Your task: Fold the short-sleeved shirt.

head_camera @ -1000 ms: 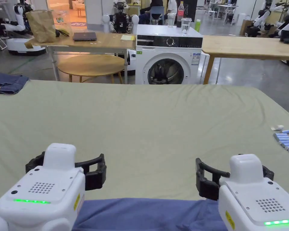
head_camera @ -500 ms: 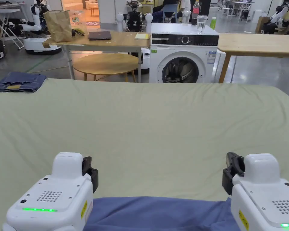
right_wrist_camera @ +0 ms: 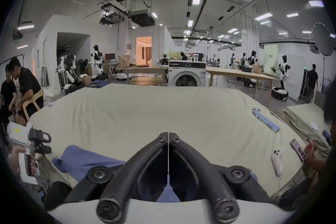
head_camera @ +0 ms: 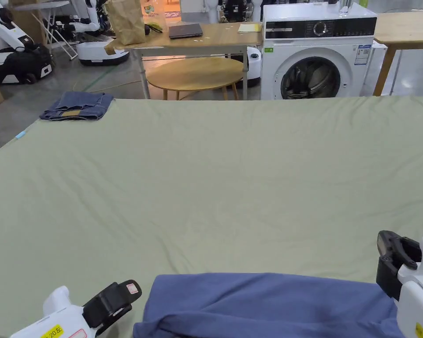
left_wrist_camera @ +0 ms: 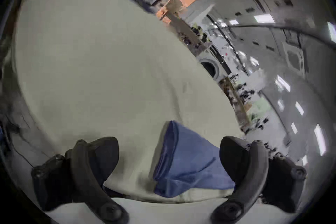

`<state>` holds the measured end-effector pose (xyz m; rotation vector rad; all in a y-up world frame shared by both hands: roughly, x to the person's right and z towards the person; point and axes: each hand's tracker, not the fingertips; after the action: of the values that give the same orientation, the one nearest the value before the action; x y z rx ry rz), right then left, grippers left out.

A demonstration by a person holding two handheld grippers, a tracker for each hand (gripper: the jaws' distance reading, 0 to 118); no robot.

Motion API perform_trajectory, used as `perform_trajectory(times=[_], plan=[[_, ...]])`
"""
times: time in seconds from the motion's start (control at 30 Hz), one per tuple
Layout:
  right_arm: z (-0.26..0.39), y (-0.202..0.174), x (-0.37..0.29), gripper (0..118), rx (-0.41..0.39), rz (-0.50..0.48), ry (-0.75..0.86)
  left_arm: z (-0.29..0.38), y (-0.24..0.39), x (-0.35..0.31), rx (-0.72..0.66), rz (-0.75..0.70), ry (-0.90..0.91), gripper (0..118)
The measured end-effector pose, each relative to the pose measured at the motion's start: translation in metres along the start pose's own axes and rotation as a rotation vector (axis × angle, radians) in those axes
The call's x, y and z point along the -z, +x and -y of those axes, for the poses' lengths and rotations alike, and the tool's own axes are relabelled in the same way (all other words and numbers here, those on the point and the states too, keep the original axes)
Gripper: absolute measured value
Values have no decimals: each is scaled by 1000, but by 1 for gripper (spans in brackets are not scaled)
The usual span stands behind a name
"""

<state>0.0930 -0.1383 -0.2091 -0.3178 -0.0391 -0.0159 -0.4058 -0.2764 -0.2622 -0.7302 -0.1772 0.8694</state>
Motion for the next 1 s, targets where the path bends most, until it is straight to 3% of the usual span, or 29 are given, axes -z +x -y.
perform_trajectory(times=[0.1, 0.13, 0.3, 0.33, 0.37, 0.4, 0.47, 0.53, 0.73, 0.8, 1.0], plan=[[-5, 0, -2, 0, -3, 3, 9, 15, -22, 32, -157, 161, -172, 111], [-8, 0, -3, 0, -5, 3, 12, 22, -25, 41, -211, 281, -182, 111], [-18, 5, -8, 0, 9, 2, 30, 35, -6, 80, -329, 439, -267, 100], [-19, 7, -9, 0, 14, 1, 32, 41, -3, 91, -346, 420, -287, 86], [-20, 8, -10, 0, 21, 4, 35, 44, -2, 99, -322, 362, -287, 59], [-20, 9, -11, 0, 27, 7, 39, 46, 1, 104, -295, 315, -280, 41], [-20, 12, -13, 0, 28, 12, 42, 45, 9, 102, -278, 220, -229, 14], [-18, 14, -15, 0, 23, 19, 37, 41, 16, 91, -268, 204, -131, 6], [-12, 27, -17, 0, 39, 36, 30, 13, 33, 52, -71, -23, 41, 1], [-9, 32, -17, 0, 49, 34, 25, 5, 41, 42, 50, -58, 73, 1], [-3, 45, -13, 0, 48, 33, 6, 40, 153, 24, 653, -191, 131, 1]])
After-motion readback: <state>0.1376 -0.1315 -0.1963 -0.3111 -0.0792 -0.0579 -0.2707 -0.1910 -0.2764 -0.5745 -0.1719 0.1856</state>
